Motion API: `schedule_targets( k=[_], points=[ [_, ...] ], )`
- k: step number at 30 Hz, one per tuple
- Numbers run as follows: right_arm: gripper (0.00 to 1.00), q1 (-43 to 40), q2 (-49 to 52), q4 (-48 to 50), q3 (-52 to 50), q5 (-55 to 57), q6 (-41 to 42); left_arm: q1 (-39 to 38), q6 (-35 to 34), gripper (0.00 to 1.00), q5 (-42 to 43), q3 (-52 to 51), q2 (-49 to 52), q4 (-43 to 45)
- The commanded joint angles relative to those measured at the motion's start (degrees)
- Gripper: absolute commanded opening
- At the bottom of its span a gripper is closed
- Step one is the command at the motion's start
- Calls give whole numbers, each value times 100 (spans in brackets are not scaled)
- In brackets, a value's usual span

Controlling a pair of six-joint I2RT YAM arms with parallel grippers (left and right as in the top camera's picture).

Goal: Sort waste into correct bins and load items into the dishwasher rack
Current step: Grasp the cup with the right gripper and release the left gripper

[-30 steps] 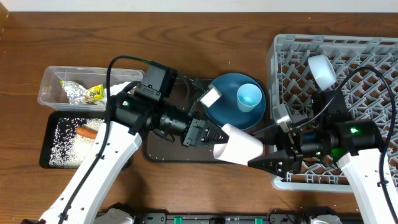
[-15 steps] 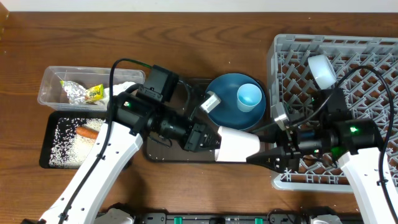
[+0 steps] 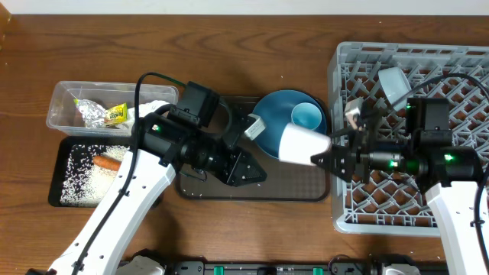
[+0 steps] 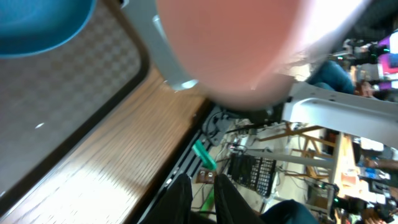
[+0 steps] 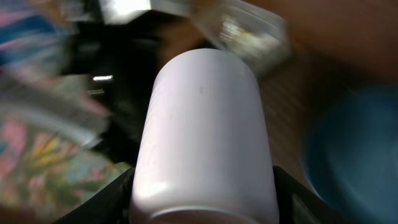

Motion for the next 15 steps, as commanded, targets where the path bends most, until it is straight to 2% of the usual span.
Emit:
schedule_targets(
  k=[1, 7, 15],
  points=[
    [31, -219, -9, -35, 11, 1598, 1613, -2, -85, 17, -433, -22, -22, -66],
    [29, -361, -11, -232, 173, 2933, 2177, -2, -109, 17, -730, -24, -22, -66],
    [27, -358, -11, -1023, 1043, 4568, 2330, -2, -435, 17, -2387, -28, -22, 37]
  ],
)
